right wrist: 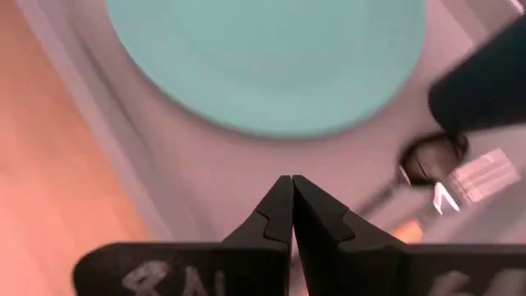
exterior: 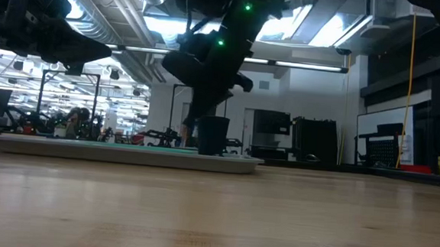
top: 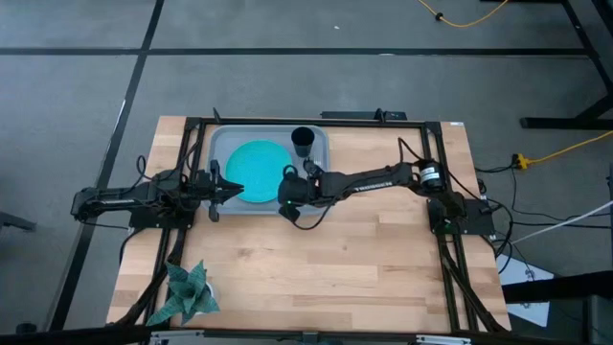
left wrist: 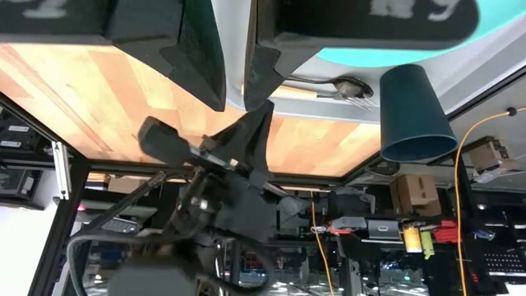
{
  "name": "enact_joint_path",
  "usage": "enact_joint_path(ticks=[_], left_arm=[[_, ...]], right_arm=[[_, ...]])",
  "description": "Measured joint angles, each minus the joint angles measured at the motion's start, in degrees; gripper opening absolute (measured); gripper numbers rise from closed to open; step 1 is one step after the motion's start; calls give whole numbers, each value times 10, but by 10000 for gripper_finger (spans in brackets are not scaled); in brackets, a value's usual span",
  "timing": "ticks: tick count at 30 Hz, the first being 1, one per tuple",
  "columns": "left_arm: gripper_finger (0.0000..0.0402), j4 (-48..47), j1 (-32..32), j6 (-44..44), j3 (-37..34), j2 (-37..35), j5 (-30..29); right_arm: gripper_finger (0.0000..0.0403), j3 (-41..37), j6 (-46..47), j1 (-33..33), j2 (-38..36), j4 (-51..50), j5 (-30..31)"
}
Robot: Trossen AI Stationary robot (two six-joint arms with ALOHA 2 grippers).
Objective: Pick and place plate/cup/fork/spoon on tray
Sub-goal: Return to Home Position
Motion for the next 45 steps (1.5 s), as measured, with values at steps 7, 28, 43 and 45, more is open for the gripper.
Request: enact_joint_path(ticks=[7, 28, 43, 45], left_arm=[[41, 0, 0, 0, 0, 0, 0], [41, 0, 0, 0, 0, 0, 0], [41, 0, 0, 0, 0, 0, 0], [41, 0, 0, 0, 0, 0, 0]], right_arm=[[16, -12, -56, 2, 0, -110, 2], [16, -182, -238, 22, -86, 110, -75], [17, -178, -253, 19, -86, 214, -76], [17, -178, -252, 19, -86, 213, -76]])
